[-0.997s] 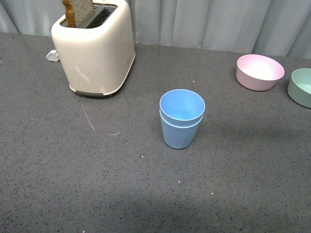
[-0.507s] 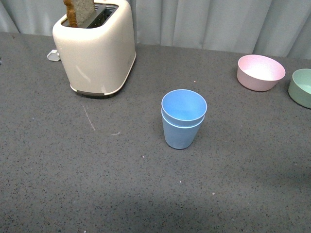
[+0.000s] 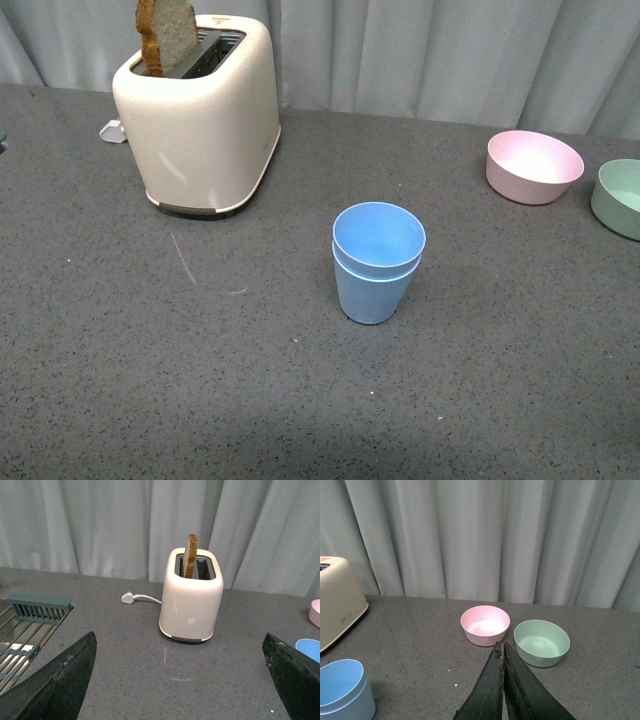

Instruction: Stack blue cups with both arms

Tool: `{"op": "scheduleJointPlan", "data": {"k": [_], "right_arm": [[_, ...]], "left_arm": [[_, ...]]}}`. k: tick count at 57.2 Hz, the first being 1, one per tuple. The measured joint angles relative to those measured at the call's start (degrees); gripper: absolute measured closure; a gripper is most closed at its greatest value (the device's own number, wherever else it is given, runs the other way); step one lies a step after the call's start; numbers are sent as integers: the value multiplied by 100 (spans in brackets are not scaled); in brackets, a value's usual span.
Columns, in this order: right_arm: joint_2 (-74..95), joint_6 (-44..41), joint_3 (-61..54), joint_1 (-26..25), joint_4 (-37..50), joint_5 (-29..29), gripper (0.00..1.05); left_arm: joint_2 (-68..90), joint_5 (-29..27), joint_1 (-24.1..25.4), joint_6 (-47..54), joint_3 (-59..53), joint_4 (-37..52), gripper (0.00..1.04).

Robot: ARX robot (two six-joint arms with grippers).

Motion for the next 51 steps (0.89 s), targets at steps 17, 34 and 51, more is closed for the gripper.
{"op": "scheduleJointPlan", "data": {"k": [17, 34, 51], "right_arm": [[-1172, 2, -70, 0, -1049, -2, 104], [-2065, 0, -70, 0, -1886, -2, 104], [-2728, 0, -70, 0, -2535, -2, 104]], "left_arm": [[0, 2, 2, 0, 0, 0, 7], [0, 2, 2, 0, 0, 0, 7], [0, 2, 2, 0, 0, 0, 7]]}}
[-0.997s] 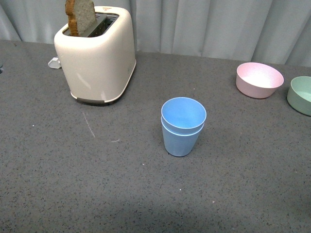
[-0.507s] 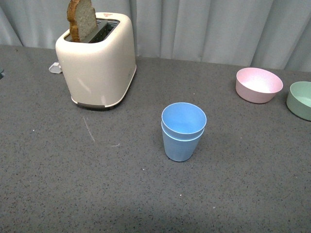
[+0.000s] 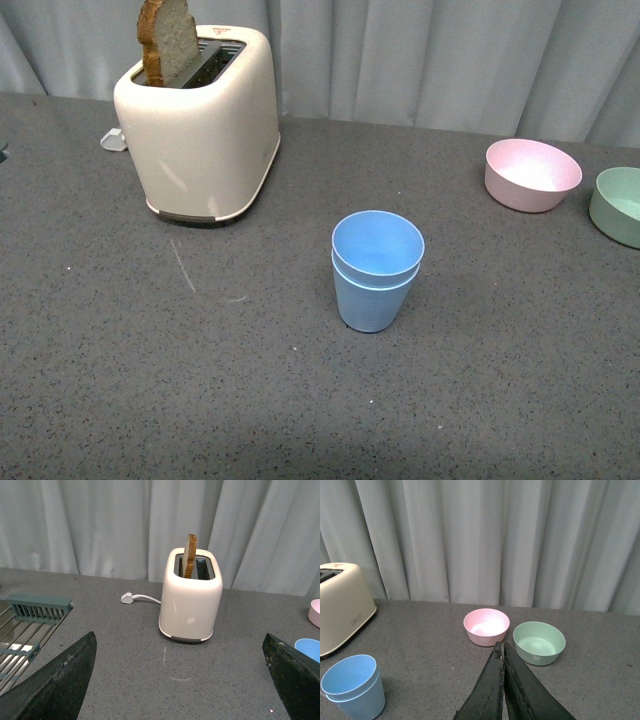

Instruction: Stack blue cups with both arms

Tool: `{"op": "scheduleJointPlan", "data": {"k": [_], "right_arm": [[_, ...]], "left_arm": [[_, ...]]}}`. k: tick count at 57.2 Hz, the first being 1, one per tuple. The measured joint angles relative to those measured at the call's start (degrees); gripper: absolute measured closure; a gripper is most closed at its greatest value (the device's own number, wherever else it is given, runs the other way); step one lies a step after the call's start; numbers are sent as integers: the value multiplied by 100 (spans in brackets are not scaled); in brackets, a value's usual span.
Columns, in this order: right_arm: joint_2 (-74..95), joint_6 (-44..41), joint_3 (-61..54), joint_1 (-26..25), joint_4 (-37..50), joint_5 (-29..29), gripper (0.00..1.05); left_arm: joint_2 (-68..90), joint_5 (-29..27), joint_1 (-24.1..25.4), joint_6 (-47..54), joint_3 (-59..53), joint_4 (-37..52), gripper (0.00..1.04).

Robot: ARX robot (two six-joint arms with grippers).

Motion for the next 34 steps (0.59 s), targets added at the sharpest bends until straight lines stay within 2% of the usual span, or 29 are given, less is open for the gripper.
{"op": "scheduleJointPlan", "data": {"k": [17, 23, 34], "right_arm": [[-564, 0, 0, 0, -562, -2, 104], [-1309, 0, 2, -2, -1508, -17, 104], [-1554, 0, 2, -2, -1589, -17, 104]], "left_arm": [[0, 0, 0, 0, 0, 0, 7], [0, -4, 0, 0, 0, 0, 7], [0, -2, 0, 0, 0, 0, 7]]}}
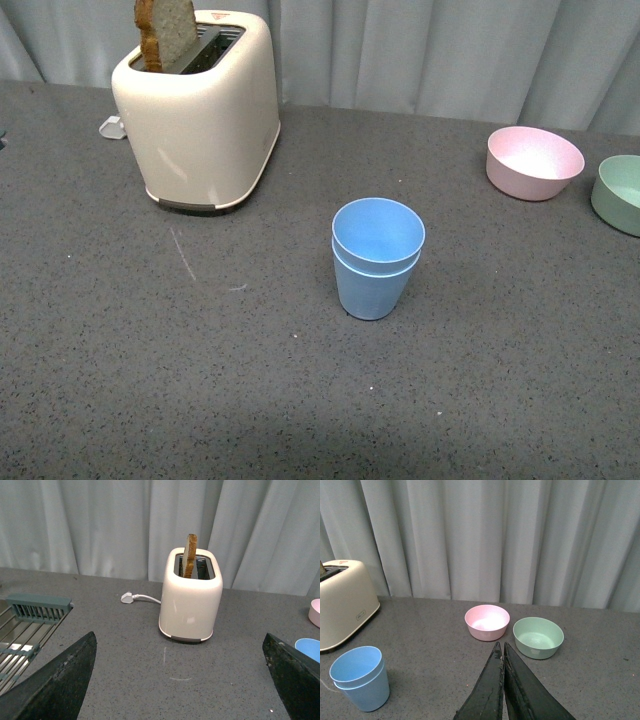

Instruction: Stack blue cups with both arms

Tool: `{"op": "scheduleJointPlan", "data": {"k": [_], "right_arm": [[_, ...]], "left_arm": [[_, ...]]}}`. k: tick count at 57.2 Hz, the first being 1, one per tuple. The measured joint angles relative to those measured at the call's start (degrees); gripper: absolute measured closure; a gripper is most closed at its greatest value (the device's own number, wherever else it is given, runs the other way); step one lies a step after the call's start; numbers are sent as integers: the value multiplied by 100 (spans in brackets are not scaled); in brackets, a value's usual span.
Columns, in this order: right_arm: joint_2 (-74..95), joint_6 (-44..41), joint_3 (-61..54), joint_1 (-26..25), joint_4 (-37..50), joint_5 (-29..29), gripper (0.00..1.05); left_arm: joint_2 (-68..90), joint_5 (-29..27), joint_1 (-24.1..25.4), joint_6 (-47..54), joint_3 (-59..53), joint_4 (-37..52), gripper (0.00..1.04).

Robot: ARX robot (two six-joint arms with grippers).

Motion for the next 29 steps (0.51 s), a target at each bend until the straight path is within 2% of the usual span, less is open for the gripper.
{"op": "scheduleJointPlan", "data": {"k": [8, 11, 21, 29], "right_arm": [[-4, 0, 0, 2, -2, 0, 104], [-7, -4, 0, 2, -2, -2, 98], [-7, -4, 0, 2, -2, 0, 68], [-7, -4, 0, 2, -2, -2, 33]], "left_arm": [[-2, 0, 0, 0, 0, 0, 7], [-2, 0, 0, 0, 0, 0, 7], [-2, 0, -2, 0, 0, 0, 7], [-2, 0, 0, 0, 0, 0, 7]]}}
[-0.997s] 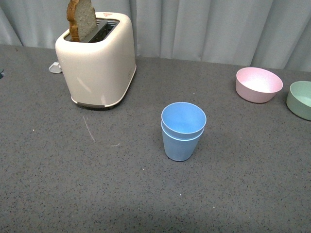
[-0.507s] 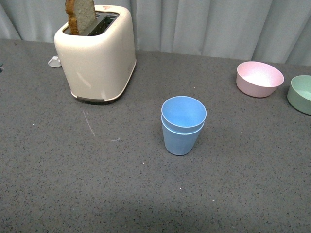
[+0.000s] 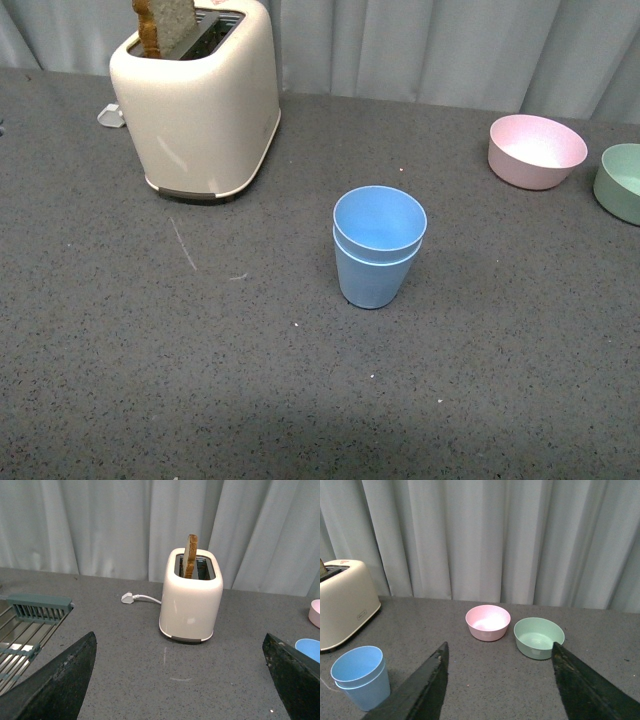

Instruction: Stack blue cups with both arms

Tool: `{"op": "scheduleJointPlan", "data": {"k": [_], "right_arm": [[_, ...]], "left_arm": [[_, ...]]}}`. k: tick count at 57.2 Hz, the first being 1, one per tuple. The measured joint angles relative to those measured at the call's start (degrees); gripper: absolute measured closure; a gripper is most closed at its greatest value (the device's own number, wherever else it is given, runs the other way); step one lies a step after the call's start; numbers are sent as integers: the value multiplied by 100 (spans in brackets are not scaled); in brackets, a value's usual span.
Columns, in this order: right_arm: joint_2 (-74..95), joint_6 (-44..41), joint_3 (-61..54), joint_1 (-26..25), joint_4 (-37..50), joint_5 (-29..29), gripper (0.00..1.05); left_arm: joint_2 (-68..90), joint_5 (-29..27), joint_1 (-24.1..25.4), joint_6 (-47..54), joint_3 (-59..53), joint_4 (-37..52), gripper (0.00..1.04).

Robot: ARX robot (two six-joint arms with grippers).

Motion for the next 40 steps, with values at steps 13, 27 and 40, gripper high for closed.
{"op": "scheduleJointPlan", "data": {"k": [13, 27, 40], "right_arm": [[0, 2, 2, -2, 0, 2, 10], [2, 2, 0, 0, 0, 2, 10], [0, 2, 0, 0, 0, 2, 10]], "left_arm": [[0, 0, 0, 0, 0, 0, 7], [0, 0, 0, 0, 0, 0, 7], [0, 0, 0, 0, 0, 0, 7]]}}
